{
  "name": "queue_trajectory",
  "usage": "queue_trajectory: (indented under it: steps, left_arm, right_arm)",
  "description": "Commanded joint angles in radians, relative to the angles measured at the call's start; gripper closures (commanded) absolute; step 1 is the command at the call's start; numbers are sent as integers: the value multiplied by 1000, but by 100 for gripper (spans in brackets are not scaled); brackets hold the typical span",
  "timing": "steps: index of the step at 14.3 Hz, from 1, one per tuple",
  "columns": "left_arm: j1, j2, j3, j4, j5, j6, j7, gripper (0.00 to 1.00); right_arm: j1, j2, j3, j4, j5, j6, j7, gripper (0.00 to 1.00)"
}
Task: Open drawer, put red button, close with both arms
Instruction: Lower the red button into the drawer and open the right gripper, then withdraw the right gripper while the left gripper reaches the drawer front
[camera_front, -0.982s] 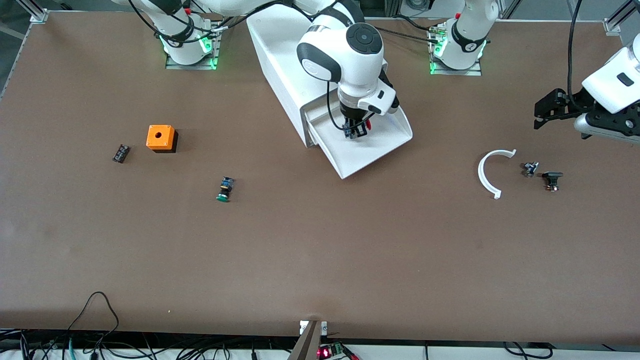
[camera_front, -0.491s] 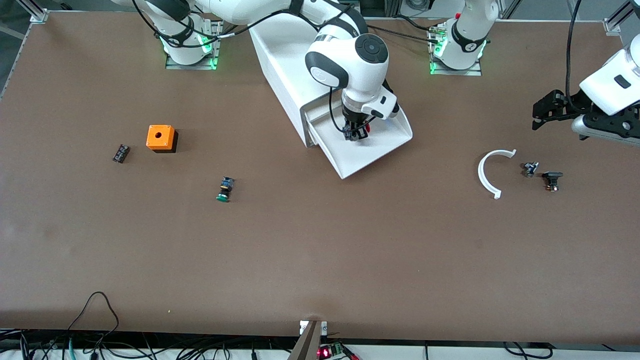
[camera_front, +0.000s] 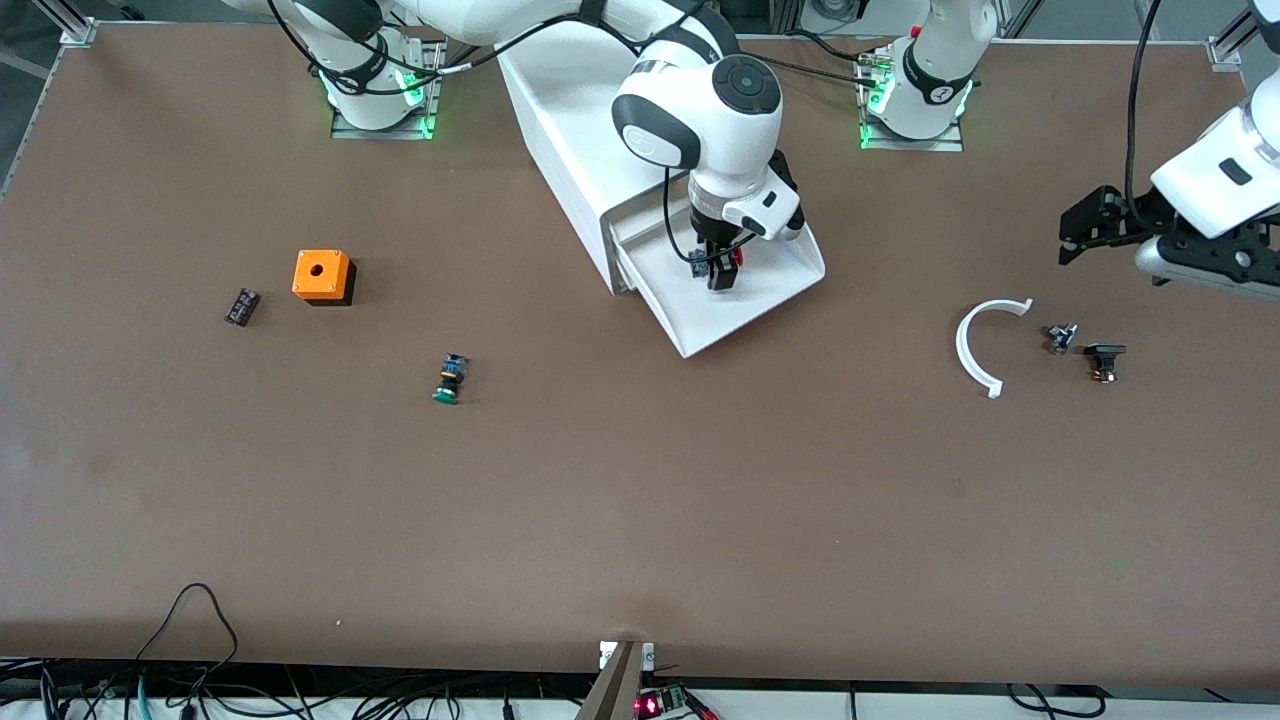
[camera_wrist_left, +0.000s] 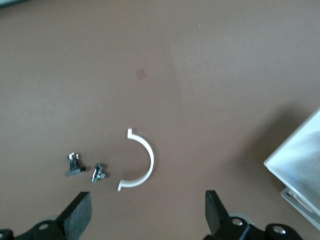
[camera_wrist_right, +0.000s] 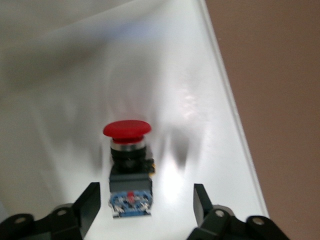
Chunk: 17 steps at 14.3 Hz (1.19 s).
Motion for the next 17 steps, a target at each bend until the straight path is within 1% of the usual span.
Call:
queue_trajectory:
  steps: [1, 3, 5, 7, 8, 9, 12, 13, 15, 17]
  left_arm:
    - [-14, 33, -10, -17, 15, 55, -13, 0]
    - [-21, 56, -47, -26, 13, 87, -34, 0]
    - [-35, 79, -76, -71, 13, 172, -126, 0]
    - [-86, 100, -78, -166, 13, 296, -268, 0]
    - [-110, 106, -84, -228, 15, 379, -356, 0]
    - [-135, 117, -91, -281, 21, 466, -439, 0]
    - [-192, 163, -93, -411, 26, 694, -620, 0]
    - [-202, 175, -93, -446, 26, 748, -672, 0]
    - [-221, 183, -93, -500, 27, 803, -738, 0]
    - [-236, 186, -97, -523, 17, 812, -767, 0]
  right_arm:
    - [-38, -105, -1, 19, -8, -55, 44, 0]
    - [-114, -175, 0, 19, 35, -53, 47, 0]
    - [-199, -224, 0, 19, 54, -44, 47, 0]
    - [-263, -274, -18, 19, 57, -41, 58, 0]
    - [-286, -297, -52, 16, 60, -41, 84, 0]
    - [-305, -308, -70, 15, 64, -43, 110, 0]
    - [-411, -322, -80, -1, 156, -43, 189, 0]
    - [-432, -325, -89, -16, 158, -44, 212, 0]
    - [-439, -333, -153, -60, 159, -46, 287, 0]
    - [-439, -367, -219, -129, 158, -56, 408, 0]
